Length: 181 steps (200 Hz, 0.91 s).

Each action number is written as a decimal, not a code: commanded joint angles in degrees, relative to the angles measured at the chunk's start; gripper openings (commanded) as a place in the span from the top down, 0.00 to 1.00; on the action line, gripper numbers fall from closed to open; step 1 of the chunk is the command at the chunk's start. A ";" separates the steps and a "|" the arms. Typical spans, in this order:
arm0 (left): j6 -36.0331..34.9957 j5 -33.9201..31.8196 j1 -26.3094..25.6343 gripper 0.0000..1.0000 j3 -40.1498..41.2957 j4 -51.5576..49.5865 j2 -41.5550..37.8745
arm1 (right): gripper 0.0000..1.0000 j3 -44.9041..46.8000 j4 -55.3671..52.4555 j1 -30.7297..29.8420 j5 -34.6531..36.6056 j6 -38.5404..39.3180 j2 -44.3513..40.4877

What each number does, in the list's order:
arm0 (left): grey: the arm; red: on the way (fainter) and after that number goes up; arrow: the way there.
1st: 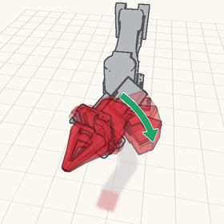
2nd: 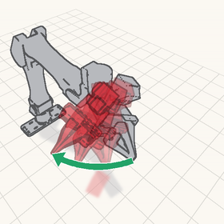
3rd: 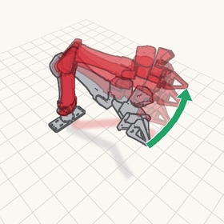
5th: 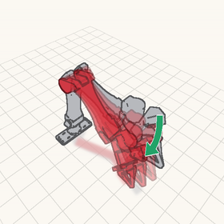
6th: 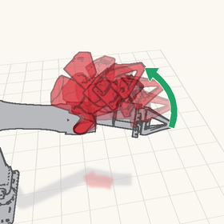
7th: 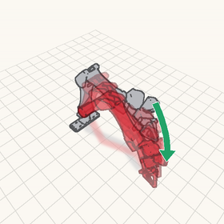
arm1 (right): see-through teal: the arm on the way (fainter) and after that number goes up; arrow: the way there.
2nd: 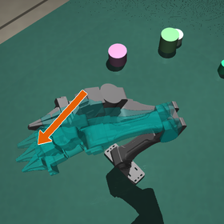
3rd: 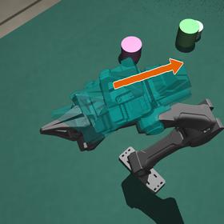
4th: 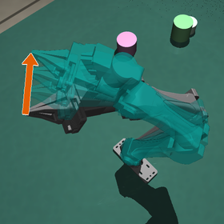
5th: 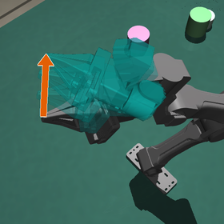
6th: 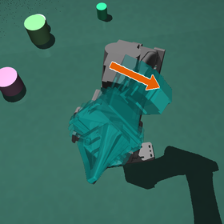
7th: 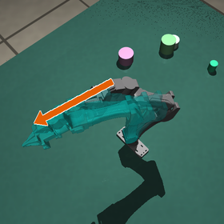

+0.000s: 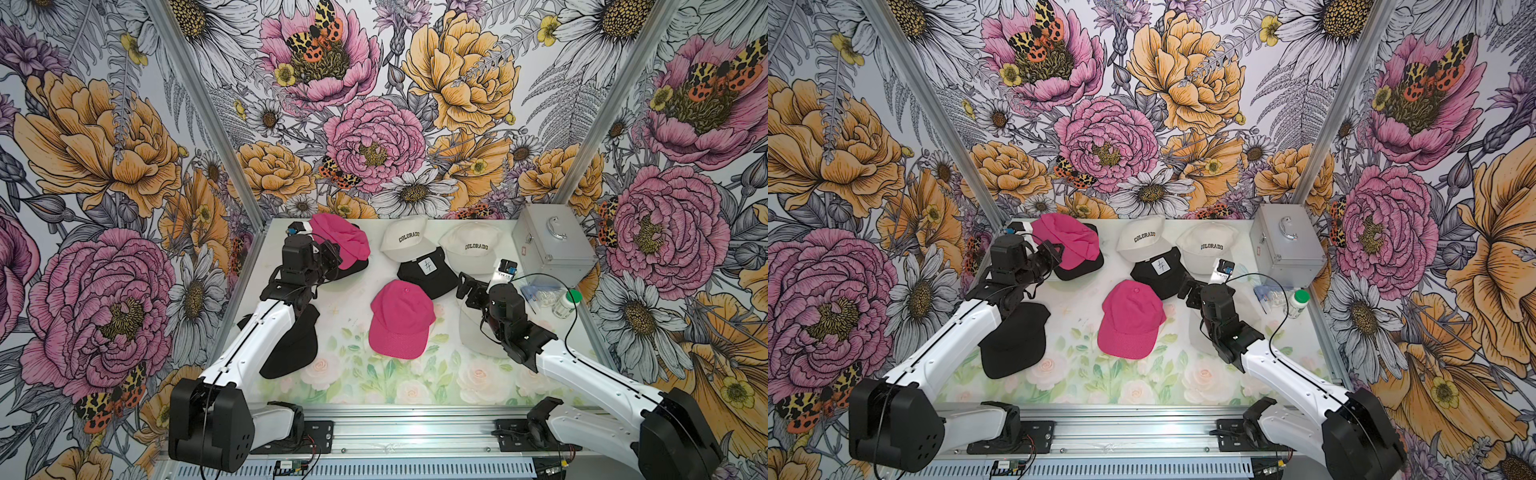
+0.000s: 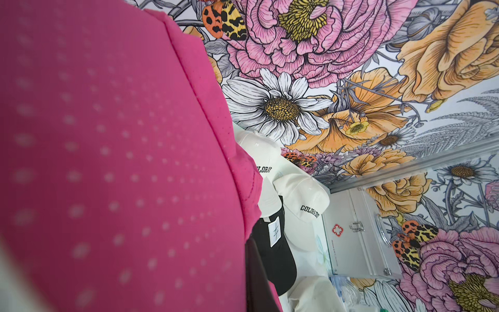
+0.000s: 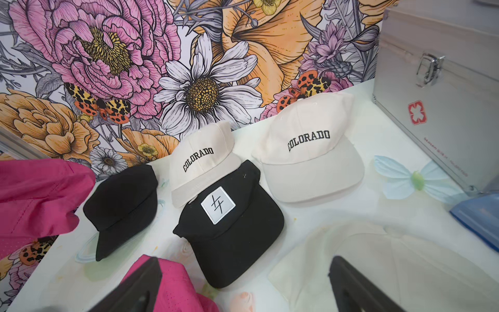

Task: Stack the baseball caps by color
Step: Pick up the baseball cap from the center of the board.

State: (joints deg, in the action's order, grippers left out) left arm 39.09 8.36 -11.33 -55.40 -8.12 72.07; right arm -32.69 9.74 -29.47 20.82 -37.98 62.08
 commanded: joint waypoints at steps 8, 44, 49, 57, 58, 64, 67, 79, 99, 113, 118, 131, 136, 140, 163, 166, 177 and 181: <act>-3.55 11.63 -1.08 1.00 -1.61 1.25 -0.03 | 0.01 0.77 7.01 5.19 -11.25 -6.52 0.73; -4.40 22.95 -3.15 1.00 -0.99 7.56 -1.67 | 0.01 2.94 19.75 12.48 -31.41 -15.46 3.01; -4.38 24.12 -3.45 1.00 -0.75 8.11 -2.21 | 0.01 3.05 21.36 12.73 -33.13 -16.76 3.19; -4.31 26.94 -3.96 1.00 -0.30 9.78 -2.84 | 0.01 2.69 22.89 13.10 -35.23 -18.08 3.28; -4.25 27.31 -4.00 1.00 -0.22 10.00 -2.91 | 0.00 2.57 22.97 13.11 -35.45 -18.18 3.29; -4.03 29.06 -4.54 1.00 -0.07 11.15 -3.28 | 0.01 1.84 23.22 12.99 -36.86 -18.64 3.34; -4.02 29.99 -4.89 1.00 -0.13 11.50 -3.31 | 0.01 1.38 23.22 12.98 -37.87 -18.78 3.41; -4.35 33.50 -6.24 1.00 -0.97 11.68 -3.07 | 0.00 -0.70 22.92 12.97 -41.69 -18.89 3.48; -5.24 35.16 -7.98 1.00 -0.99 11.75 -3.17 | 0.01 -2.30 22.50 12.92 -44.62 -20.91 3.08; -5.66 35.57 -8.43 1.00 -0.64 12.33 -3.04 | 0.01 -2.66 22.78 12.91 -45.54 -22.65 2.60; -5.46 35.66 -8.44 1.00 -0.59 12.71 -2.87 | 0.01 -2.84 22.78 12.99 -45.90 -23.26 2.52; -4.40 36.77 -8.36 1.00 -0.74 14.39 -1.73 | 0.01 -3.58 22.56 12.96 -47.33 -24.99 2.78; -3.67 37.39 -8.42 1.00 -0.78 15.42 -1.19 | 0.01 -3.87 22.29 13.00 -47.99 -25.74 3.06; -2.98 38.03 -8.54 1.00 -0.84 16.60 -0.69 | 0.01 -4.03 22.26 12.92 -48.46 -26.75 3.21; -1.05 41.36 -10.14 1.00 -1.49 22.26 1.89 | 0.01 -2.87 21.46 13.00 -47.41 -31.56 4.09; -1.40 41.68 -10.45 1.00 -1.66 22.46 2.23 | 0.01 -2.82 21.40 12.89 -47.42 -31.62 4.16; -2.44 42.89 -11.67 1.00 -2.37 22.47 3.34 | 0.01 -2.90 21.51 13.01 -48.44 -32.23 4.85; -2.86 43.41 -12.13 1.00 -2.63 22.50 3.77 | 0.01 -2.95 22.31 12.94 -49.12 -32.37 5.11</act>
State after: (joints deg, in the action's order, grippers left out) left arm 37.08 46.11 -20.91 -55.46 9.23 73.71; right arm -34.85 30.70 -16.53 -25.39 -66.15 65.71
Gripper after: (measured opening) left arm 0.069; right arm 0.993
